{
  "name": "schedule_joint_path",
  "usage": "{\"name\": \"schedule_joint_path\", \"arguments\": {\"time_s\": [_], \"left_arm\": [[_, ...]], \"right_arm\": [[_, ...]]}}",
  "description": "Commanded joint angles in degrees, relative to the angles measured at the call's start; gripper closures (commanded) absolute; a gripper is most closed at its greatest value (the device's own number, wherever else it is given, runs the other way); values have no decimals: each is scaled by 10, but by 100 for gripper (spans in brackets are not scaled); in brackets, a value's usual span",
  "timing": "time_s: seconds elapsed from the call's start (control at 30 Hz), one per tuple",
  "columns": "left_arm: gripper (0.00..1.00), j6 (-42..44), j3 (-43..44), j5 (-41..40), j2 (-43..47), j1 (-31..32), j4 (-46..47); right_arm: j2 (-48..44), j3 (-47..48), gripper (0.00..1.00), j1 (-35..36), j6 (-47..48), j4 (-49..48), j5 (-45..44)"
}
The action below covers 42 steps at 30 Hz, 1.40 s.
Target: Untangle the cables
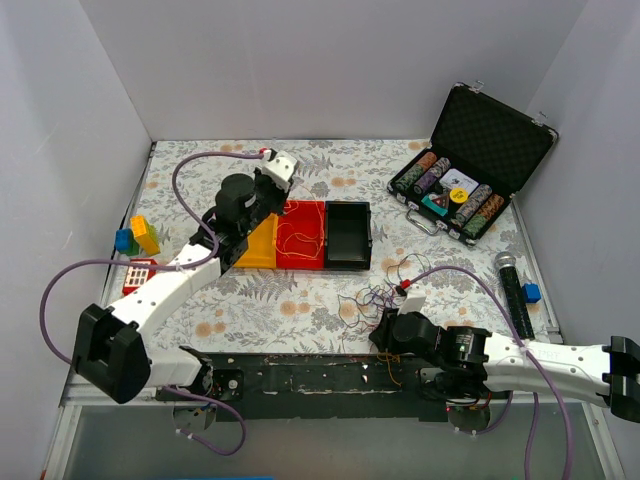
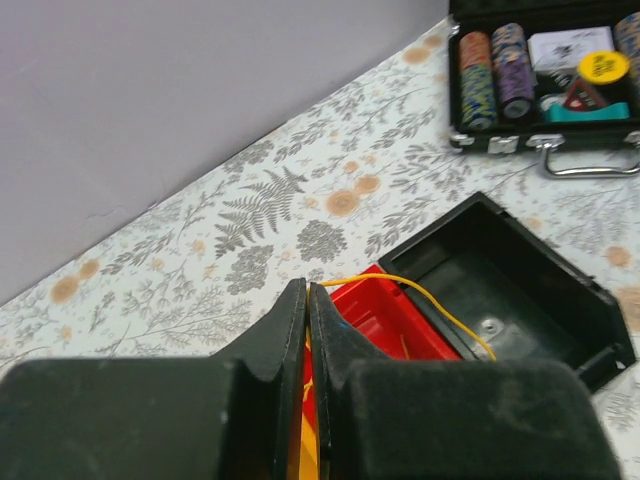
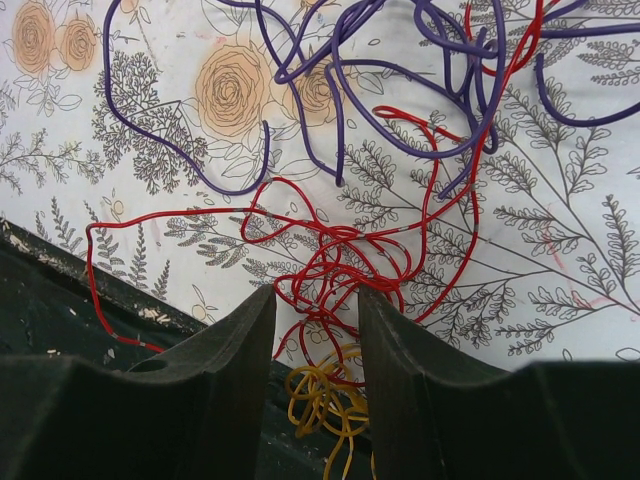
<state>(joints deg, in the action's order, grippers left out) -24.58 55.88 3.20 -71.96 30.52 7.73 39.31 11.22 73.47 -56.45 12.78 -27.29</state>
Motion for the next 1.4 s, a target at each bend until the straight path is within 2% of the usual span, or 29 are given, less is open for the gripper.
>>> {"name": "schedule_joint_path", "arguments": {"time_s": [0.0, 0.23, 0.4, 0.5, 0.7, 0.8, 0.9, 1.07, 1.37], "left_arm": [[100, 44, 5, -80, -29, 6, 34], [100, 143, -21, -127, -61, 19, 83], [100, 173, -30, -145, -67, 19, 111], [100, 144, -33, -96, -49, 19, 97], [100, 32, 12, 44, -22, 18, 25], [100, -13, 35, 74, -27, 19, -16], [100, -34, 45, 89, -39, 19, -68], [100, -59, 1, 67, -48, 15, -96], [100, -115, 10, 67, -117, -72, -97]], "right_arm": [[-4, -3, 53, 0, -9, 9, -8], [0, 1, 53, -1, -9, 10, -10], [2, -1, 53, -1, -12, 11, -8], [2, -2, 53, -1, -13, 13, -7], [-1, -5, 53, -1, -16, 15, -7], [-1, -5, 53, -1, -16, 16, -7], [-3, -4, 53, 0, -16, 17, -9], [-8, -3, 53, -1, -20, 25, -12], [-21, -3, 53, -1, -23, 42, -18]]}}
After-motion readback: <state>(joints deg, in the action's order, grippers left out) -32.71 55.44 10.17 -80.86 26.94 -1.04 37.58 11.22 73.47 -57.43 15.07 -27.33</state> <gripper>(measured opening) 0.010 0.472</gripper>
